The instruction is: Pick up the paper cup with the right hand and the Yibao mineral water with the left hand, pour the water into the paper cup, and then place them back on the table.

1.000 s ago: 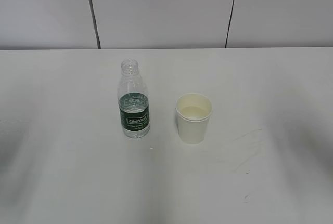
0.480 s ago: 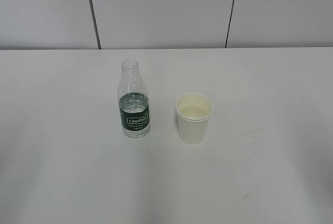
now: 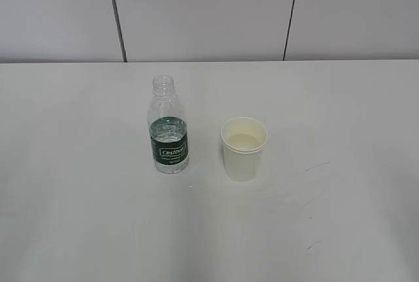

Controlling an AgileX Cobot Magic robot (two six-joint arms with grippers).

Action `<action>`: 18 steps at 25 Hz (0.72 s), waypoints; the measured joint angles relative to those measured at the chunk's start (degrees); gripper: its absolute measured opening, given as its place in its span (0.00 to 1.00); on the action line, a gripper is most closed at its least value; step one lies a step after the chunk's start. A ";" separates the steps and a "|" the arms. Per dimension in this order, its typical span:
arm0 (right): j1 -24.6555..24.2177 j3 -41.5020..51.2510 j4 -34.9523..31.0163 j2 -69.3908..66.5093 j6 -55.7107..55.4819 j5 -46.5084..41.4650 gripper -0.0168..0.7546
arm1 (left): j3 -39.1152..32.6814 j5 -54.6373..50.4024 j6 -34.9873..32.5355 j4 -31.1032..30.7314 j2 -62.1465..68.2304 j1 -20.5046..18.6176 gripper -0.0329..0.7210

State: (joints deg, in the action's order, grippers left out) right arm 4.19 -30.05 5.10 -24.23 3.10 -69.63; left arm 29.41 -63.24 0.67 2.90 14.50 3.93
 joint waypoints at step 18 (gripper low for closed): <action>0.00 2.24 -0.77 25.27 -1.47 3.91 0.79 | 0.00 -0.37 -0.02 -0.35 -15.57 0.00 0.74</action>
State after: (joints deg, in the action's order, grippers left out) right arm 4.19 -27.81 4.33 1.03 1.63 -65.71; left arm 29.41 -63.61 0.65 2.55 -1.07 3.93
